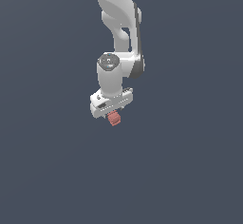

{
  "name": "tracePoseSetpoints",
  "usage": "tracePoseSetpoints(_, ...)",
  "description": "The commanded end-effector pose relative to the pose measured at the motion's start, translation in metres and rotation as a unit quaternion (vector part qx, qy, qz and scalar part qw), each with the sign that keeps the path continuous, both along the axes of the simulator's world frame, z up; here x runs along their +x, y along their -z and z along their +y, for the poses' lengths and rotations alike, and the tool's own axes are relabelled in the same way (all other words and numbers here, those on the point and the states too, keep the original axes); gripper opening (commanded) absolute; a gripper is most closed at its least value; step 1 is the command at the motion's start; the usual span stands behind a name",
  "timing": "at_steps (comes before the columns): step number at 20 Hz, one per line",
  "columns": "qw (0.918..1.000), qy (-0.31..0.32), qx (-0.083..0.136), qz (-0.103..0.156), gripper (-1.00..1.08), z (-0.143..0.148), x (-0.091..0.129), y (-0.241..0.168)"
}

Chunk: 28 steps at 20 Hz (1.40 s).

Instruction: Pick up the object and move it to a goal position.

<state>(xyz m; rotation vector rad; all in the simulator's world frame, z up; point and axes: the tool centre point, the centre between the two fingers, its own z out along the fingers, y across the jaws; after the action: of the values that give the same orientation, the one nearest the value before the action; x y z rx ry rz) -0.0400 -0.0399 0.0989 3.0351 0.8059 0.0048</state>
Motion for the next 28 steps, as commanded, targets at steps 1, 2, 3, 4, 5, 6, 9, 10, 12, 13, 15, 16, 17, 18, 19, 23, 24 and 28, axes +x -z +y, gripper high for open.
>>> tracePoseSetpoints(1, 0.9999, -0.015, 0.0, 0.001, 1.0, 0.0, -0.003, 0.004)
tracePoseSetpoints(2, 0.9998, -0.019, 0.0, 0.001, 1.0, 0.0, -0.004, 0.006)
tracePoseSetpoints(3, 0.9998, -0.022, 0.0, 0.001, 1.0, 0.0, -0.005, 0.007)
tracePoseSetpoints(4, 0.9997, -0.025, 0.0, 0.001, 1.0, 0.0, -0.005, 0.007)
tracePoseSetpoints(5, 0.9996, -0.027, 0.0, 0.002, 1.0, 0.0, -0.006, 0.008)
tracePoseSetpoints(6, 0.9996, -0.028, 0.0, 0.002, 1.0, 0.0, -0.006, 0.008)
tracePoseSetpoints(9, 0.9997, -0.026, 0.0, 0.002, 1.0, 0.0, -0.006, 0.008)
tracePoseSetpoints(10, 0.9997, -0.026, 0.0, 0.002, 1.0, 0.0, -0.006, 0.009)
tracePoseSetpoints(12, 0.9997, -0.026, 0.0, 0.002, 1.0, 0.0, -0.006, 0.013)
tracePoseSetpoints(13, 0.9997, -0.026, 0.0, 0.002, 1.0, 0.0, -0.006, 0.016)
tracePoseSetpoints(15, 0.9997, -0.026, 0.0, 0.002, 1.0, 0.0, -0.007, 0.024)
tracePoseSetpoints(16, 0.9996, -0.027, 0.0, 0.002, 1.0, 0.0, -0.007, 0.029)
tracePoseSetpoints(17, 0.9996, -0.027, 0.0, 0.002, 1.0, 0.0, -0.007, 0.035)
tracePoseSetpoints(18, 0.9996, -0.027, 0.0, 0.002, 1.0, 0.0, -0.007, 0.04)
tracePoseSetpoints(19, 0.9996, -0.028, 0.0, 0.002, 1.0, 0.0, -0.007, 0.045)
tracePoseSetpoints(23, 0.9996, -0.028, 0.0, 0.002, 1.0, 0.0, -0.007, 0.056)
tracePoseSetpoints(24, 0.9996, -0.028, 0.0, 0.002, 1.0, 0.0, -0.007, 0.058)
tracePoseSetpoints(28, 0.9996, -0.028, 0.0, 0.002, -1.0, 0.0, -0.006, 0.059)
